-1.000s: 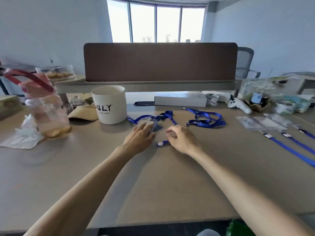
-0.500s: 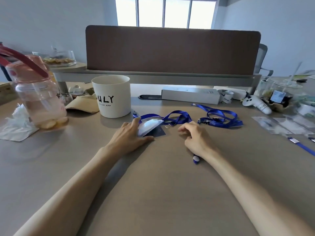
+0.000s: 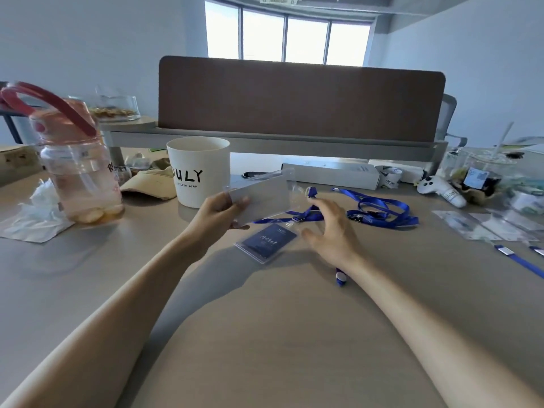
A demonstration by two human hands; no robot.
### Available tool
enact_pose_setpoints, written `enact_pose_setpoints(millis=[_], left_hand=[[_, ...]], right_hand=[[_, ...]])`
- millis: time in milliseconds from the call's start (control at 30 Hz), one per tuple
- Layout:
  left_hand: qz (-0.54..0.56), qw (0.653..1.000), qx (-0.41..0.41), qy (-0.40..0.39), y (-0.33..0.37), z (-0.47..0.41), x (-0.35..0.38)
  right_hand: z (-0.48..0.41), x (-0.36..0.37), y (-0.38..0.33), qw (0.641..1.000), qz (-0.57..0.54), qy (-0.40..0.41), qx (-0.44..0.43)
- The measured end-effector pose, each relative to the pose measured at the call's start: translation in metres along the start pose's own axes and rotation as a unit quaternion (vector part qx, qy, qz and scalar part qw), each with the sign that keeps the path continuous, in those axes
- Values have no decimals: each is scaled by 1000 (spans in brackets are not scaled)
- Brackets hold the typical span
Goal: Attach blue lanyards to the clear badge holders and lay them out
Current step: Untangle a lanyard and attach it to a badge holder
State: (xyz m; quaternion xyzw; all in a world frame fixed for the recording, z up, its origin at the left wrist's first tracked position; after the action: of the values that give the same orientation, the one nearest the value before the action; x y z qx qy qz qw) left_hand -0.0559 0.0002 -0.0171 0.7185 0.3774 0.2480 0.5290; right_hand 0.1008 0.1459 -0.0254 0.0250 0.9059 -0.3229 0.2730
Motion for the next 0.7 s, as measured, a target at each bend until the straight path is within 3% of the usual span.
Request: enact_pose_setpoints(millis=[167,333,433,567,700], left_hand=[[54,998,-38,-8,-9,1,4],[39,998,-41,-4,-12,1,1],[43,998,-51,-6,-14,1,0],[78,993,-88,0,-18,-1,0],[97,990,-106,10,-17,-2,0]], right_hand=[[-11,0,-2,978,-157,7,137],[-13,5,-6,983,-149,-15,111],[-6,12,-9,974,-181,-70,118],[-11,8,-18,957,-249,-96,111],[-6,9,-22,958,-245,-109,99]])
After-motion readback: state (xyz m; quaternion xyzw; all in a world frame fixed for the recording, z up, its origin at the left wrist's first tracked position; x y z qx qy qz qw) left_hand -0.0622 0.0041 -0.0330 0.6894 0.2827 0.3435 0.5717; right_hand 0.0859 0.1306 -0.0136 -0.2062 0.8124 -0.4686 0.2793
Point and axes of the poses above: each hand's wrist, its own z-axis away from the middle knuckle, its own x-axis out of the palm, y = z × x, the point moved 9 cm from there along -z, towards the middle knuckle, and after that the axes turned 15 degrees about y, right-handed, at the moved point
